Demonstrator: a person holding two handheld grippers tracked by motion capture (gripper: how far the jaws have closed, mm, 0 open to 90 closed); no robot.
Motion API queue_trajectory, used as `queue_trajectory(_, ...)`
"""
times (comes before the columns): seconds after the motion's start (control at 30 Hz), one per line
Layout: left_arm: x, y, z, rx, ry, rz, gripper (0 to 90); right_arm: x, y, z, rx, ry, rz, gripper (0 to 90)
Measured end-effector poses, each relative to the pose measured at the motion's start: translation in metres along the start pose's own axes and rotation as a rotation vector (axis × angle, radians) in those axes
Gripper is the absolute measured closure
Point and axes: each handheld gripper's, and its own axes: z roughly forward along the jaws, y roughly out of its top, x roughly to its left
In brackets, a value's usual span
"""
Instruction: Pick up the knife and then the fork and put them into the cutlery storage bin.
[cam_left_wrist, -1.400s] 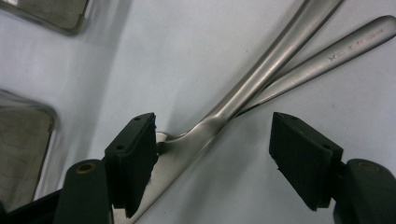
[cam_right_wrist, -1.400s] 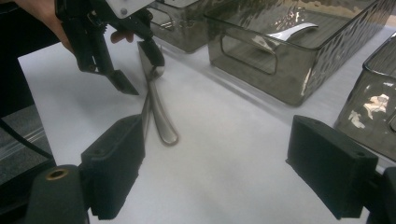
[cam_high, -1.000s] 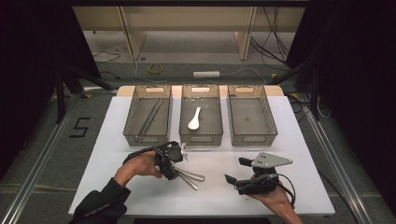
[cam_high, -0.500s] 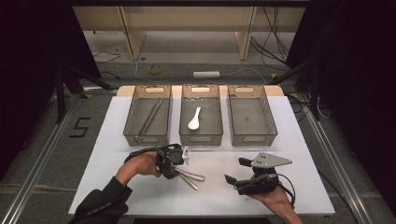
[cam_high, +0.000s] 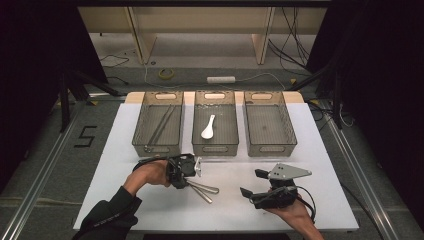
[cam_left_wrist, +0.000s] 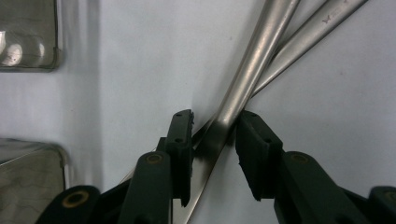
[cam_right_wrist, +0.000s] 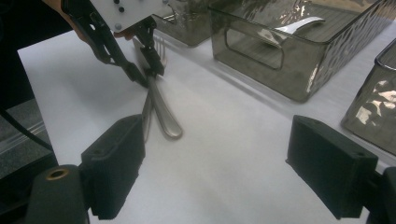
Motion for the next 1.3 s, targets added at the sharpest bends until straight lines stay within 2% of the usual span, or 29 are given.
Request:
queue_trajectory(0.17, 0.001, -0.002, -0.001, -0.010, -0.016, -0.012, 72.0, 0.000, 0.000, 0.000, 0.001, 0.001, 0.000, 20.0)
queue_trajectory(0.27, 0.002, -0.002, -0.002, -0.004, -0.028, -0.004, 75.7, 0.000, 0.000, 0.000, 0.001, 0.002, -0.001, 19.9)
queue_trajectory(0.5, 0.002, -0.003, -0.002, -0.015, -0.036, -0.017, 78.5, 0.000, 0.000, 0.000, 0.002, 0.000, -0.001, 20.0)
queue_trajectory(0.8, 0.005, -0.005, -0.003, -0.031, -0.038, -0.061, 81.9, 0.000, 0.000, 0.000, -0.002, 0.003, -0.001, 20.0)
queue_trajectory(1.1, 0.008, -0.005, -0.004, -0.035, -0.066, -0.162, 82.6, 0.000, 0.000, -0.001, -0.004, 0.007, 0.001, 20.0)
queue_trajectory(1.3, 0.012, -0.004, -0.015, -0.074, -0.100, -0.245, 82.8, 0.001, 0.001, -0.001, -0.002, 0.009, 0.001, 20.0)
